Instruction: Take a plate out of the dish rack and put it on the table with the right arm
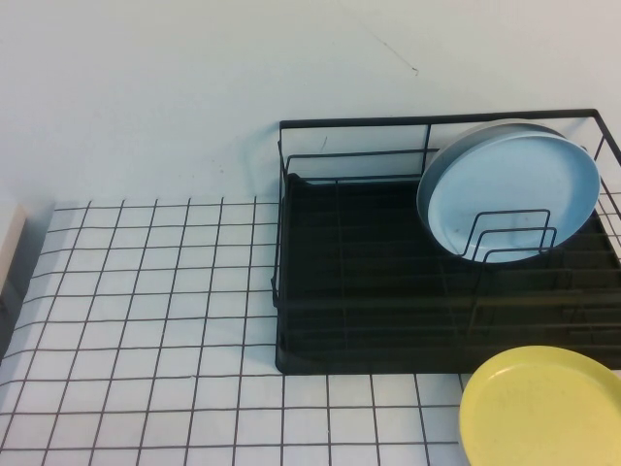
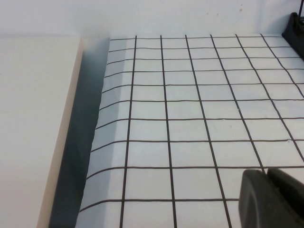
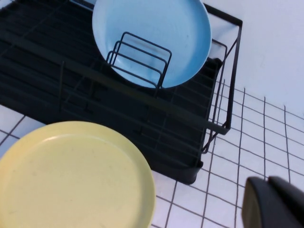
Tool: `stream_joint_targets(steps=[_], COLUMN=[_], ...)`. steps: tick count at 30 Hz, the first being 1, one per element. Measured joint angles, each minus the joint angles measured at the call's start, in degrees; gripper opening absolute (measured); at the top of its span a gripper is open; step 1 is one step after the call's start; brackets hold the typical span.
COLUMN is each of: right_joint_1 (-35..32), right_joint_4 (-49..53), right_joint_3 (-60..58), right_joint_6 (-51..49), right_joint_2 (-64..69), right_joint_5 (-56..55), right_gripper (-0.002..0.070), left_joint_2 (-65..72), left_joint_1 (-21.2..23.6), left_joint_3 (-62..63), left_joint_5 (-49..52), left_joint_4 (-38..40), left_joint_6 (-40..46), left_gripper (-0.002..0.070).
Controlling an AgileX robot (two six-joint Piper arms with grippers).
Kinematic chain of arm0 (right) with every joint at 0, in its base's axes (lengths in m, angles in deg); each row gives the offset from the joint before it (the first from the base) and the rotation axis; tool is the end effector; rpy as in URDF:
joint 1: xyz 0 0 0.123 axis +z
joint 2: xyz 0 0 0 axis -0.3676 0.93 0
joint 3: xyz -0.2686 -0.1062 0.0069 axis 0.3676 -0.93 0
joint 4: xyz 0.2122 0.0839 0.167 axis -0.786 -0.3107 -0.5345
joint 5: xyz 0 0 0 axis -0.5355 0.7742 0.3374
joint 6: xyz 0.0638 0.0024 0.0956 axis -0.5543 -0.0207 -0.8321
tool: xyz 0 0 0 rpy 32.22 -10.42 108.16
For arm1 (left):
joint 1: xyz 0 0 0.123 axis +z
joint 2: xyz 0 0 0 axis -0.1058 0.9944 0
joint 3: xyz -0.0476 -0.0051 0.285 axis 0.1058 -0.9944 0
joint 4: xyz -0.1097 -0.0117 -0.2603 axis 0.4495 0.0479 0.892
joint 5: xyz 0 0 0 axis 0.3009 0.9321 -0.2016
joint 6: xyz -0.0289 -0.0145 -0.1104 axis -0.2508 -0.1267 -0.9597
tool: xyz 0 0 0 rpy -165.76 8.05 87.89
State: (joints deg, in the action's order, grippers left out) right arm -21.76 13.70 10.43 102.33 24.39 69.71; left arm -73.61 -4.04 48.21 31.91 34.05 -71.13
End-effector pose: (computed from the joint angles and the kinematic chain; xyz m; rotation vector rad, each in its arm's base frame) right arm 0.1063 0.0128 0.3101 -0.4719 1.9229 -0.1549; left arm 0.1041 -0.0013 0.1732 -0.0687 1.8131 -0.0663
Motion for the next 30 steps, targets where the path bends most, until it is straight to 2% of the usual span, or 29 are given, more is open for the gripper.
stream_joint_targets(steps=[10,18,25,30], right_joint_1=[0.0,0.0,0.0,0.0], right_joint_4=[-0.8,1.7,7.9,9.2], right_joint_3=[-4.1,-6.4,-20.9,-31.6], right_joint_6=[0.1,-4.0,-15.5,-20.0], right_joint_2=[-2.2,-4.7,-11.4,-16.2], right_joint_5=[2.0,-5.8,-19.8,-23.2], right_gripper=[-0.0002,-0.0002,-0.0002,-0.0002], left_joint_2=[0.0,0.0,0.0,0.0], left_joint_1=[0.0,0.0,0.0,0.0], left_joint_3=[0.0,0.0,0.0,0.0], left_joint_5=[0.0,0.0,0.0,0.0], left_joint_4=[0.0,0.0,0.0,0.0], left_joint_6=[0.0,0.0,0.0,0.0], left_gripper=[-0.0003,-0.0003,-0.0003,-0.0003])
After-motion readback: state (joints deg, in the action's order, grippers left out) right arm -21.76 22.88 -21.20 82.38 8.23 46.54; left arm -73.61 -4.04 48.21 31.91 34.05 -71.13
